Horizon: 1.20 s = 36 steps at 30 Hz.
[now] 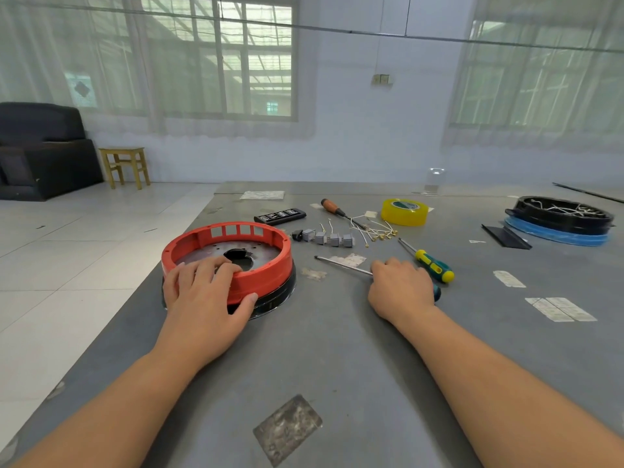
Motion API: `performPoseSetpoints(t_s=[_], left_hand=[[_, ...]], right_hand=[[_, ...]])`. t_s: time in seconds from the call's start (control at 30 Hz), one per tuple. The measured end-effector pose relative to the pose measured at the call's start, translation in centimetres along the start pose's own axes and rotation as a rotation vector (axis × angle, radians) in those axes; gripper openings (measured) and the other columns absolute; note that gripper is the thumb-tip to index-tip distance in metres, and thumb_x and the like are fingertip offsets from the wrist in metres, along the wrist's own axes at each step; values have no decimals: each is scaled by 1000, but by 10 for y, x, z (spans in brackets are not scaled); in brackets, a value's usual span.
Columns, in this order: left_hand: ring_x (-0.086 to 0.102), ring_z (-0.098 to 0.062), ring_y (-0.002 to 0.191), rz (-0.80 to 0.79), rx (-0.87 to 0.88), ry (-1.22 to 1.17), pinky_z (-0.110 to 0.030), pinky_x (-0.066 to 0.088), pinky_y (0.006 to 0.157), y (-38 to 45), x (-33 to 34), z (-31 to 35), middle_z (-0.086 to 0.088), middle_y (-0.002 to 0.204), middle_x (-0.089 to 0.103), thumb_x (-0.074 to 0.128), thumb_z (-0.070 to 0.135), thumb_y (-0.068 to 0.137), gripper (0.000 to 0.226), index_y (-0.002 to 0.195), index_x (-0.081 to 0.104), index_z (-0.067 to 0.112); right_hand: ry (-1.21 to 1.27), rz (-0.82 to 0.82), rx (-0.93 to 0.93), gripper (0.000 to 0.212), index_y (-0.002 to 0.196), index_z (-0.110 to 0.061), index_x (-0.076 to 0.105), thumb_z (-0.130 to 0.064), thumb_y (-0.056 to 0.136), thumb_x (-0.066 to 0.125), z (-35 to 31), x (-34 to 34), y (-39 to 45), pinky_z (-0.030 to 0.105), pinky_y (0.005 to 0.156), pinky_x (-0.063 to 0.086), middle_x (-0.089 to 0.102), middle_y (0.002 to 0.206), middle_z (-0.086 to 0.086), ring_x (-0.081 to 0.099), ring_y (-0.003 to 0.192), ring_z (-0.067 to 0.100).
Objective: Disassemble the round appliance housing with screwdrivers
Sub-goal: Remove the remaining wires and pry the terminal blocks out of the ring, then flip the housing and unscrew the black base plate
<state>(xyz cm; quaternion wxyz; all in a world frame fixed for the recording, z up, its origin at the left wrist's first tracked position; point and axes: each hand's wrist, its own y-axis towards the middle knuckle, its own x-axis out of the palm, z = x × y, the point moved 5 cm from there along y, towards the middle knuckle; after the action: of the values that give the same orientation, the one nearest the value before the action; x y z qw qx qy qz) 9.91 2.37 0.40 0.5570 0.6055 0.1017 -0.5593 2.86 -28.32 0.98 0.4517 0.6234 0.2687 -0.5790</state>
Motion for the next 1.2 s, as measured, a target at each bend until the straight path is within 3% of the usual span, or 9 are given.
performPoseSetpoints(t_s=[0.2, 0.33, 0.47, 0.6, 0.7, 0.93, 1.03, 1.1, 1.2], left_hand=[[36, -24, 140, -22, 67, -15, -50, 14, 122, 1, 0, -3, 6, 144, 54, 52, 60, 86, 56, 136, 58, 35], [35, -27, 142, -56, 72, 21, -52, 13, 122, 1, 2, -1, 3, 149, 51, 57, 62, 82, 63, 139, 59, 34], [37, -28, 141, -55, 79, 29, -53, 14, 121, 1, 3, 0, 3, 149, 51, 58, 62, 81, 65, 139, 59, 33], [39, -30, 139, -41, 87, 20, -54, 15, 120, 1, 3, 0, 2, 147, 54, 60, 61, 82, 63, 138, 61, 32], [39, -30, 138, -34, 88, 5, -54, 16, 120, 0, 2, 2, 2, 146, 56, 60, 59, 83, 61, 137, 62, 31], [38, -30, 141, -49, 84, -52, -54, 17, 121, 0, -1, 7, 6, 146, 56, 58, 60, 84, 61, 138, 62, 33], [38, -27, 139, -32, 100, -90, -52, 19, 120, -2, -2, 10, 10, 143, 57, 61, 58, 83, 57, 135, 64, 33], [40, -28, 136, -3, 128, -110, -52, 21, 118, -3, -3, 14, 11, 139, 58, 69, 54, 83, 51, 130, 66, 33], [43, -34, 133, 45, 174, -133, -52, 23, 116, -4, -3, 20, 9, 135, 61, 88, 40, 82, 46, 123, 70, 29]], right_hand=[[47, 126, -131, 23, 116, -24, 61, -25, 99, 46, 3, 0, 6, 34, 68, 41, 64, 112, 3, 62, 102, 27], [70, 262, 19, 17, 111, -20, 64, -22, 99, 51, 19, -11, 12, 30, 54, 33, 63, 110, 4, 64, 98, 29], [-13, 134, 143, 23, 116, -17, 60, -12, 95, 52, 37, -4, 15, 34, 67, 40, 61, 119, 9, 62, 110, 31], [-70, 79, 155, 30, 117, -20, 62, -5, 93, 52, 41, -4, 14, 34, 71, 48, 63, 117, 7, 64, 108, 29], [-139, 61, 134, 33, 118, -23, 63, -4, 93, 53, 36, -5, 13, 37, 84, 55, 65, 119, 6, 64, 111, 29], [-210, 53, 116, 32, 123, -25, 61, -10, 96, 52, 29, -5, 10, 37, 81, 45, 64, 122, 5, 60, 118, 29], [-225, 109, 96, 33, 127, -27, 61, -18, 96, 53, 26, -7, 8, 41, 95, 43, 57, 133, 6, 52, 127, 30], [-128, 259, 21, 31, 128, -27, 63, -27, 98, 54, 16, -10, 7, 42, 99, 43, 57, 138, 5, 51, 127, 30], [424, 392, -104, 33, 125, -21, 67, -39, 104, 49, -8, -9, 0, 37, 96, 45, 66, 125, 3, 59, 120, 26]])
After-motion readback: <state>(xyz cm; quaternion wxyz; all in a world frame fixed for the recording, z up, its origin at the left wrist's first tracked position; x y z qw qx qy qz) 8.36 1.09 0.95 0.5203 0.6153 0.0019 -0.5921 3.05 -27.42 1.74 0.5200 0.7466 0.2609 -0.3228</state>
